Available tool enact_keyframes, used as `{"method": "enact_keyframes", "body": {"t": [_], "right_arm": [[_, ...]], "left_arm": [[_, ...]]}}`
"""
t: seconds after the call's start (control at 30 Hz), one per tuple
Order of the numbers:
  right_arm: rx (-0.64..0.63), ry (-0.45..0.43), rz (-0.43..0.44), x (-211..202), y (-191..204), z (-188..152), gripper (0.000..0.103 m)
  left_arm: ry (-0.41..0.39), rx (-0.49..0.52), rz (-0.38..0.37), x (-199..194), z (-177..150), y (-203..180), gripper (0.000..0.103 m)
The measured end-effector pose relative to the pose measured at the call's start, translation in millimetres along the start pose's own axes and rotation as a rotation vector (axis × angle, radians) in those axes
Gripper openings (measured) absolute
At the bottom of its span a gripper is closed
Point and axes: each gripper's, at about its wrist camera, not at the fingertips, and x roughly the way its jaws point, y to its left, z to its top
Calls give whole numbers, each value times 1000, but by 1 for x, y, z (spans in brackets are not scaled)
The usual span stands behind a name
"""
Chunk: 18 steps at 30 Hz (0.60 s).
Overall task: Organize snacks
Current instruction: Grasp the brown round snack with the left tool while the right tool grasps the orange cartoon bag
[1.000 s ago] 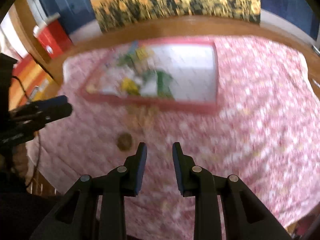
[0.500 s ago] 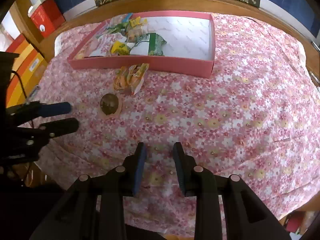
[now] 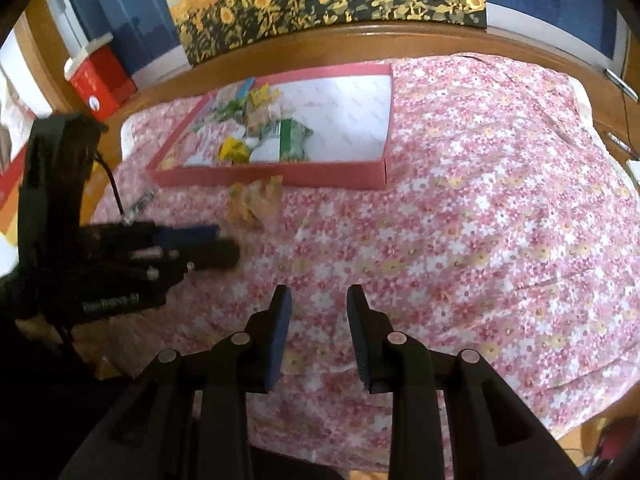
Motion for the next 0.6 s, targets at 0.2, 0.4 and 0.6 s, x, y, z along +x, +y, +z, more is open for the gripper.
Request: {"method": "enact_keyframes", "body": {"t": [0.2, 0.4, 0.6], "right_arm": [[-25, -12, 58, 12, 9, 19, 34], [-86, -1, 112, 39, 32, 46, 61], [-125, 50, 96, 75, 53, 64, 73]], "left_arm": [[-18, -30, 28, -14, -11, 7, 29], [-64, -128, 104, -45, -30, 32, 30], [-127, -230, 168, -78, -51, 57, 30]]}}
